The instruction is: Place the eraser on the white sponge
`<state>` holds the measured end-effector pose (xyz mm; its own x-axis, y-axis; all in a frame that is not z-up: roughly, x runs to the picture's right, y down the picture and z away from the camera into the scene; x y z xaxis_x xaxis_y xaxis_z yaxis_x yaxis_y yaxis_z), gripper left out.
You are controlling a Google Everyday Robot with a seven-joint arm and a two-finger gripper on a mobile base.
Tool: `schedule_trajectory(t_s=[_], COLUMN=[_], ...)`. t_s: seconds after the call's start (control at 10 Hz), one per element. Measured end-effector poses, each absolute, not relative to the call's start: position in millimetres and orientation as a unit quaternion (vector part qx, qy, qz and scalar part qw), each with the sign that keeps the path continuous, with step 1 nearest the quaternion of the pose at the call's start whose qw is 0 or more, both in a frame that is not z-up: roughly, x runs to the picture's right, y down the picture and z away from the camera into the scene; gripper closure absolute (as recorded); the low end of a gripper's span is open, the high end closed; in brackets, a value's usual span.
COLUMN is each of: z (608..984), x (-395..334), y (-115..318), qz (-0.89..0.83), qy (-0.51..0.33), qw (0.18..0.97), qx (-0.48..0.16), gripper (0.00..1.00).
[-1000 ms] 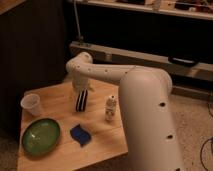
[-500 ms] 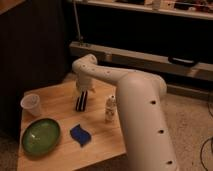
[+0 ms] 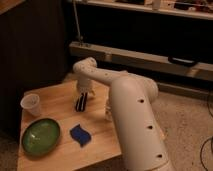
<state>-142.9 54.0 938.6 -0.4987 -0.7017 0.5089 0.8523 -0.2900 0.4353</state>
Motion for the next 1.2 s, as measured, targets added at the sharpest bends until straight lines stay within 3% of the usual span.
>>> schedule_trajectory(t_s=[0.4,0.9,1.2], z=[943,944,915], x=[-144,-152,-144], y=[64,75,59], qz=[-0.785,-0.784,-0.795], qy=[-0.346,-0.352,-0.334], qw=[0.499,0.487,0.485], qx=[-0.123,-0.154,-0.143], gripper=[0.22,0.74,0.96])
